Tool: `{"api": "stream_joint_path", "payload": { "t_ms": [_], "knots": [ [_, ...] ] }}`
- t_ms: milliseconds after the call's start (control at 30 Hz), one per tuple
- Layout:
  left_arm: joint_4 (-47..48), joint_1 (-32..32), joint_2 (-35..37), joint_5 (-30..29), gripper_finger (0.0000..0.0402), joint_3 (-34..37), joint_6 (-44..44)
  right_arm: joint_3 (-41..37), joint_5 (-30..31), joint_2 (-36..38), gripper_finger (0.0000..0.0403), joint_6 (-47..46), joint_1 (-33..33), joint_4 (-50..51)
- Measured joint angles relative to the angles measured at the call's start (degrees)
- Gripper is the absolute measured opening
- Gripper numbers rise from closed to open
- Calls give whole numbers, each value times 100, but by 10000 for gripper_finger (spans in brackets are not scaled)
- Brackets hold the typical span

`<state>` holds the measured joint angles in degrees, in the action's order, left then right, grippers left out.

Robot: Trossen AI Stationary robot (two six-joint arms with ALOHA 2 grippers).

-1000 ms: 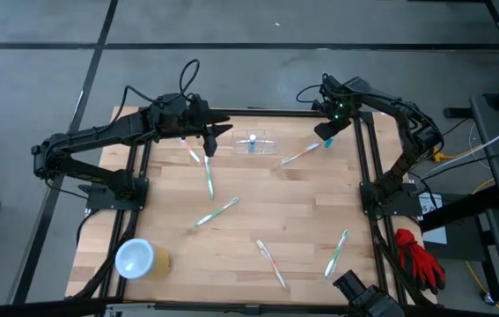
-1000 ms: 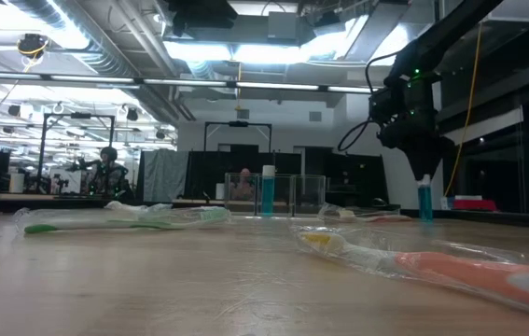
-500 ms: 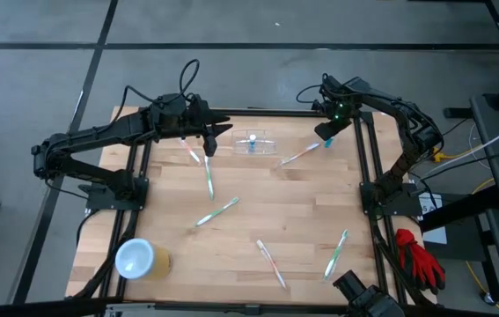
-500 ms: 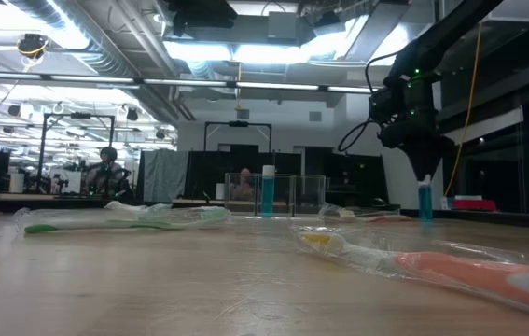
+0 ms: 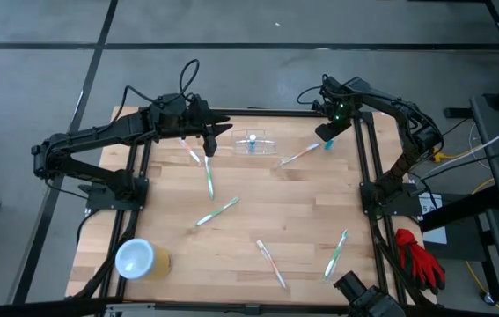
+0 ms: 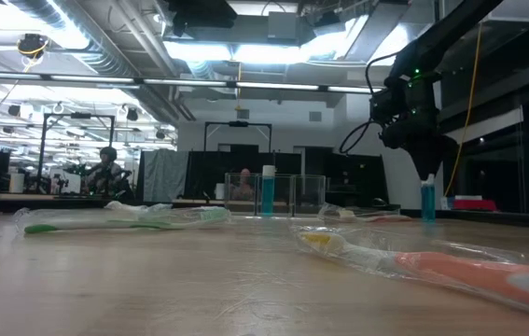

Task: Pick & Place toothbrushing station
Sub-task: Put the blue mouthwash into the transparent organizer

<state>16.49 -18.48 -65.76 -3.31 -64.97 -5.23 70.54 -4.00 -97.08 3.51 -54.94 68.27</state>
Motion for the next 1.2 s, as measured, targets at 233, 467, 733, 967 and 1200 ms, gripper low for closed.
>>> {"api": "stream_joint_path", "payload": {
  "t_ms": [233, 467, 733, 967, 1200],
  "knots": [
    [0, 0, 0, -2, 102, 0, 2, 75, -193, 124, 102, -77, 0, 54],
    [0, 0, 0, -39, 102, 0, 100, 730, -310, 216, 102, -138, 82, 420],
    [553, -98, 205, -753, 102, -2, 213, 1823, -611, 224, 101, -299, 713, 636],
    [1176, -495, 655, -946, 102, -2, 202, 2567, -852, 122, 101, -559, 1447, 587],
    [2331, -1017, 1056, -632, 102, -2, 153, 3352, -952, -278, 101, -646, 1960, 529]
  ]
}}
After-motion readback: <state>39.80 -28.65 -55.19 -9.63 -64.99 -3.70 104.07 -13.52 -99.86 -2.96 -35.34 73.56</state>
